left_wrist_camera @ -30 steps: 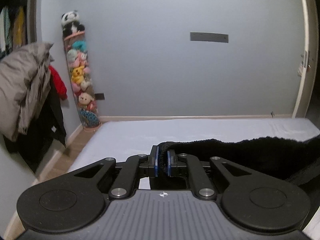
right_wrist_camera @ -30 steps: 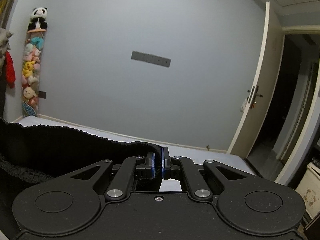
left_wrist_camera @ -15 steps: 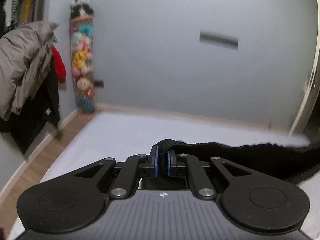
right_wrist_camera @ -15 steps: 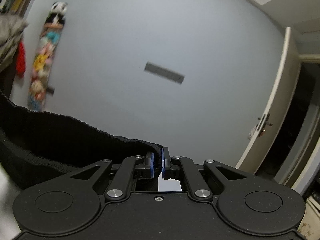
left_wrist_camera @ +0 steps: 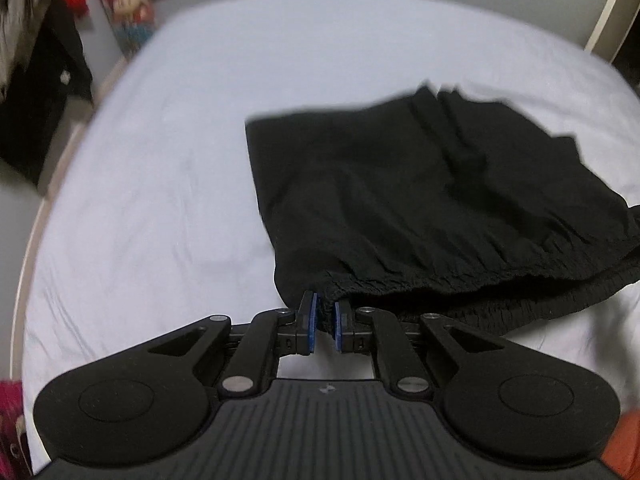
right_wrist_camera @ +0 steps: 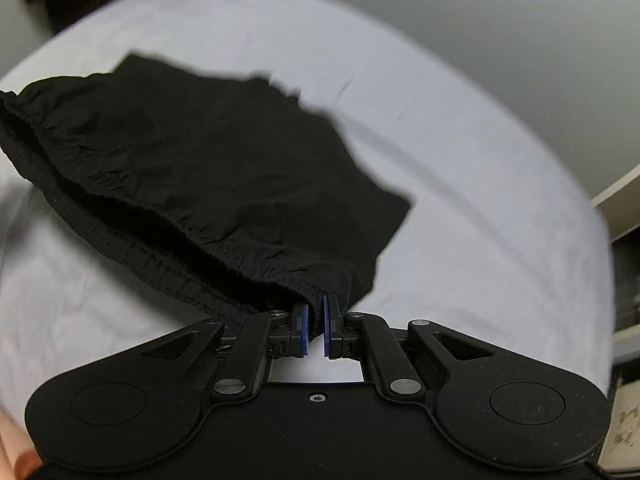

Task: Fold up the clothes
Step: 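Lay the shorts down on the bed and open both grippers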

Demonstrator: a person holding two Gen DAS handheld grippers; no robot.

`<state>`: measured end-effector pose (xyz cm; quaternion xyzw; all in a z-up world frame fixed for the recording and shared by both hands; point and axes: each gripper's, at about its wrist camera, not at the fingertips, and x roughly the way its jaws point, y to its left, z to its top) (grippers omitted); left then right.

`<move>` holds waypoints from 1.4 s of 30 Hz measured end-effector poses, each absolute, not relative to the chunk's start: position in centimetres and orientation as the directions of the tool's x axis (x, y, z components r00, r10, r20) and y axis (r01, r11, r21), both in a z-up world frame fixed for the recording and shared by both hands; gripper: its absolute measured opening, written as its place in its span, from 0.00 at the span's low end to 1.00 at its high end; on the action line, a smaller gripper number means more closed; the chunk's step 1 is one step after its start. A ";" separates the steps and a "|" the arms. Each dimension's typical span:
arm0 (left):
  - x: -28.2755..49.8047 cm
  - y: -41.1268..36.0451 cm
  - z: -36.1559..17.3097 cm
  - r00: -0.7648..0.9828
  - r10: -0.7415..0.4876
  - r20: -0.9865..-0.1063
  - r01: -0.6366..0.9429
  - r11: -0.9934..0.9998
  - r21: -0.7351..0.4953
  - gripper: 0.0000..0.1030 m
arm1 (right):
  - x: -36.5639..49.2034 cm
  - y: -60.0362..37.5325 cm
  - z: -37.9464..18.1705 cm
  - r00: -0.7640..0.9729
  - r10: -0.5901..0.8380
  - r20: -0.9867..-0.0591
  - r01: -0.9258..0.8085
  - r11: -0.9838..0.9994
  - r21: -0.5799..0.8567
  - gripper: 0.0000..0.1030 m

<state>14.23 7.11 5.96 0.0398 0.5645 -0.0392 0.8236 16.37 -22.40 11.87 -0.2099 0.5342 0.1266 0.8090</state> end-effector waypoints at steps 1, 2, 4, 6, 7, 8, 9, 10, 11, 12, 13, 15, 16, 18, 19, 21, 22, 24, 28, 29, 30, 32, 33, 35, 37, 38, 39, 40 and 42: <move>13.5 7.4 5.0 0.342 -0.017 -0.939 0.116 0.993 0.025 0.08 | 15.8 -22.3 10.7 0.364 -0.012 -0.931 -0.437 0.881 -0.182 0.04; 13.0 7.4 4.4 0.332 -0.017 -0.943 0.124 0.992 0.025 0.08 | 15.1 -22.3 9.5 0.329 -0.010 -0.944 -0.446 0.880 -0.165 0.04; 11.5 7.6 3.1 0.302 -0.021 -0.953 0.147 0.989 0.025 0.08 | 14.3 -22.1 8.3 0.287 -0.007 -0.958 -0.454 0.879 -0.142 0.04; 10.6 7.7 2.3 0.282 -0.016 -0.959 0.170 0.985 0.034 0.08 | 13.4 -22.0 6.9 0.234 -0.002 -0.972 -0.462 0.880 -0.113 0.04; 10.0 7.7 1.7 0.268 -0.007 -0.963 0.189 0.981 0.045 0.08 | 12.8 -22.1 6.1 0.201 0.001 -0.980 -0.466 0.880 -0.094 0.04; 9.8 7.7 1.4 0.260 -0.002 -0.966 0.197 0.979 0.051 0.08 | 12.5 -22.1 5.7 0.188 0.003 -0.982 -0.468 0.880 -0.087 0.04; 9.3 7.7 0.9 0.247 0.007 -0.969 0.211 0.975 0.061 0.08 | 12.1 -22.1 5.4 0.171 0.007 -0.985 -0.470 0.880 -0.075 0.04; 8.9 7.6 0.4 0.236 0.017 -0.972 0.226 0.971 0.072 0.08 | 11.8 -22.1 5.0 0.154 0.012 -0.988 -0.471 0.880 -0.063 0.04; 8.6 7.7 0.1 0.229 0.020 -0.973 0.231 0.970 0.074 0.08 | 11.4 -22.1 4.6 0.137 0.017 -0.990 -0.473 0.880 -0.050 0.04; 8.4 7.7 -0.2 0.222 0.023 -0.975 0.235 0.969 0.076 0.08 | 11.1 -22.1 4.2 0.122 0.021 -0.992 -0.477 0.878 -0.040 0.04; 8.2 7.8 -0.7 0.205 0.022 -0.978 0.240 0.968 0.072 0.08 | 10.7 -22.0 3.7 0.109 0.024 -0.994 -0.481 0.876 -0.032 0.04; 8.5 7.9 -1.3 0.183 0.021 -0.983 0.239 0.969 0.065 0.08 | 10.3 -22.0 3.1 0.094 0.025 -0.995 -0.478 0.878 -0.024 0.04; 8.5 8.0 -1.7 0.173 0.026 -0.985 0.235 0.970 0.067 0.09 | 10.1 -22.0 2.6 0.086 0.025 -0.996 -0.476 0.879 -0.019 0.04; 8.7 8.1 -2.5 0.159 0.037 -0.987 0.228 0.971 0.074 0.10 | 9.9 -21.8 1.6 0.080 0.021 -0.997 -0.476 0.879 -0.019 0.04; 8.7 8.2 -3.0 0.146 0.044 -0.988 0.225 0.971 0.076 0.10 | 9.7 -21.6 0.8 0.080 0.016 -0.997 -0.478 0.878 -0.024 0.04; 8.9 8.4 -4.1 0.117 0.057 -0.991 0.219 0.972 0.082 0.10 | 9.3 -21.7 -0.2 0.081 0.012 -0.997 -0.476 0.879 -0.028 0.04; 8.8 8.5 -4.4 0.112 0.063 -0.992 0.220 0.972 0.087 0.11 | 9.1 -21.9 -0.9 0.082 0.012 -0.997 -0.474 0.880 -0.029 0.04; 8.7 8.6 -5.0 0.104 0.075 -0.992 0.223 0.970 0.097 0.16 | 8.9 -21.9 -1.5 0.077 0.015 -0.997 -0.471 0.882 -0.023 0.04; 8.1 9.2 -5.5 0.093 0.078 -0.993 0.230 0.968 0.098 0.15 | 8.5 -22.0 -2.0 0.075 0.026 -0.997 -0.454 0.891 -0.011 0.04; 8.0 9.2 -5.4 0.087 0.078 -0.993 0.234 0.967 0.097 0.14 | 8.4 -22.0 -2.0 0.072 0.027 -0.997 -0.451 0.892 -0.008 0.04; 7.7 9.3 -5.4 0.075 0.079 -0.994 0.243 0.965 0.095 0.14 | 8.3 -22.0 -1.9 0.065 0.028 -0.997 -0.450 0.893 -0.004 0.04; 7.0 9.6 -5.5 0.048 0.074 -0.996 0.255 0.963 0.084 0.14 | 8.0 -21.9 -1.7 0.048 0.030 -0.998 -0.458 0.889 0.004 0.04; 6.8 9.8 -5.7 0.036 0.071 -0.997 0.258 0.963 0.077 0.14 | 7.8 -21.8 -1.7 0.031 0.032 -0.999 -0.457 0.889 0.014 0.04; 6.2 10.4 -5.9 0.023 0.067 -0.997 0.253 0.965 0.071 0.14 | 7.4 -21.8 -1.7 -0.004 0.036 -0.999 -0.454 0.890 0.034 0.04; 5.9 10.8 -6.2 0.029 0.072 -0.997 0.241 0.968 0.076 0.18 | 7.4 -21.8 -1.8 -0.006 0.039 -0.999 -0.442 0.896 0.038 0.04; 5.8 11.0 -6.4 0.033 0.077 -0.996 0.235 0.968 0.082 0.21 | 7.3 -21.9 -1.8 -0.005 0.040 -0.999 -0.436 0.899 0.038 0.04; 5.7 11.3 -6.4 0.035 0.080 -0.996 0.231 0.969 0.086 0.25 | 7.3 -21.9 -1.8 0.000 0.038 -0.999 -0.431 0.902 0.034 0.06; 5.7 11.5 -6.3 0.036 0.083 -0.996 0.228 0.970 0.089 0.27 | 7.2 -21.8 -1.7 0.007 0.037 -0.999 -0.433 0.901 0.031 0.08; 5.5 12.0 -6.0 0.038 0.098 -0.994 0.218 0.970 0.104 0.45 | 7.1 -21.9 -1.3 0.013 0.040 -0.999 -0.433 0.901 0.030 0.15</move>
